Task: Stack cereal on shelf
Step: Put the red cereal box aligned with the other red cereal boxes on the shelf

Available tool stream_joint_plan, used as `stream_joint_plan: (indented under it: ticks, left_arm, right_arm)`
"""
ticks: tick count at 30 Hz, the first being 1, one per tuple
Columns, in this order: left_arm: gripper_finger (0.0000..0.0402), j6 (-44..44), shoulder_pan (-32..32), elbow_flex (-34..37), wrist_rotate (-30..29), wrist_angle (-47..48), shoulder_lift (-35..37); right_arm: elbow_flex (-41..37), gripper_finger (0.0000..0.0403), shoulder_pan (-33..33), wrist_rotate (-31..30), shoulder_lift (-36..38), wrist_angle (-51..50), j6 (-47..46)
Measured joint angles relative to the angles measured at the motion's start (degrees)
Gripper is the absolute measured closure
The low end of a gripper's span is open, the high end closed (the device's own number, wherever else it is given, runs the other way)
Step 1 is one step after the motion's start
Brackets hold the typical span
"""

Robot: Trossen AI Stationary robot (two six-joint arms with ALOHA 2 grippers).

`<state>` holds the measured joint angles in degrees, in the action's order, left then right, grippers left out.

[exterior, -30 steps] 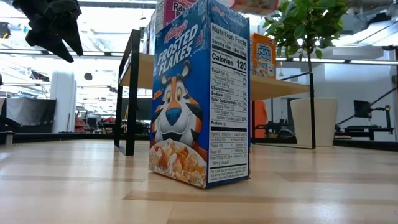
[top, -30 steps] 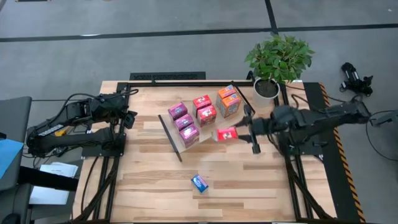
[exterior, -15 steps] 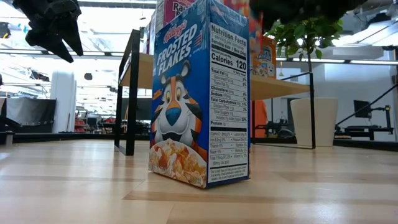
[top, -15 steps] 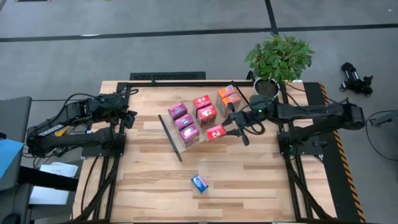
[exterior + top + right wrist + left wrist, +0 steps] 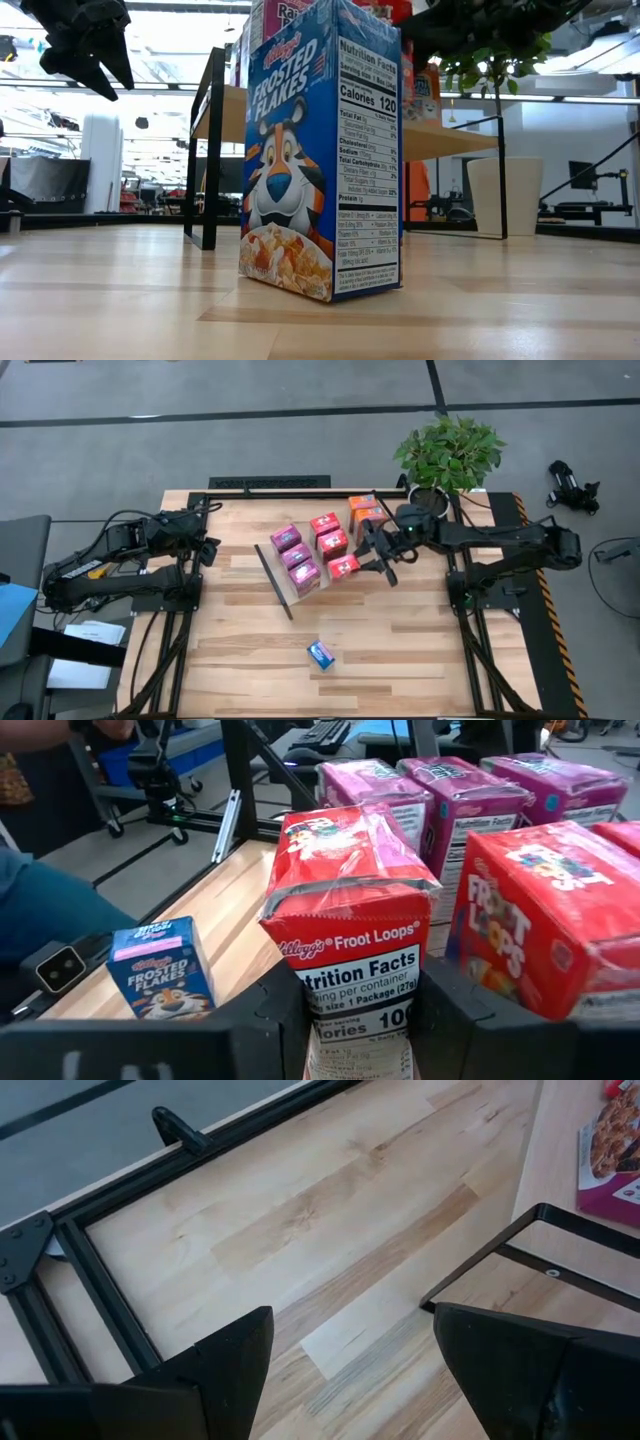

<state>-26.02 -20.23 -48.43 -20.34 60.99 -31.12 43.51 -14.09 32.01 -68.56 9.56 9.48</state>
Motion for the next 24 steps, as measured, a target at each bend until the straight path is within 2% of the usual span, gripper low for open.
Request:
stream_joint_plan:
  ticks: [24]
  left_arm:
    - [0.0133, -0.77, 0.0, -0.01, -0.02, -0.02, -0.01]
  right_arm:
    - [0.02, 0.0184, -0.59, -2.12, -0.14, -0.96, -1.03]
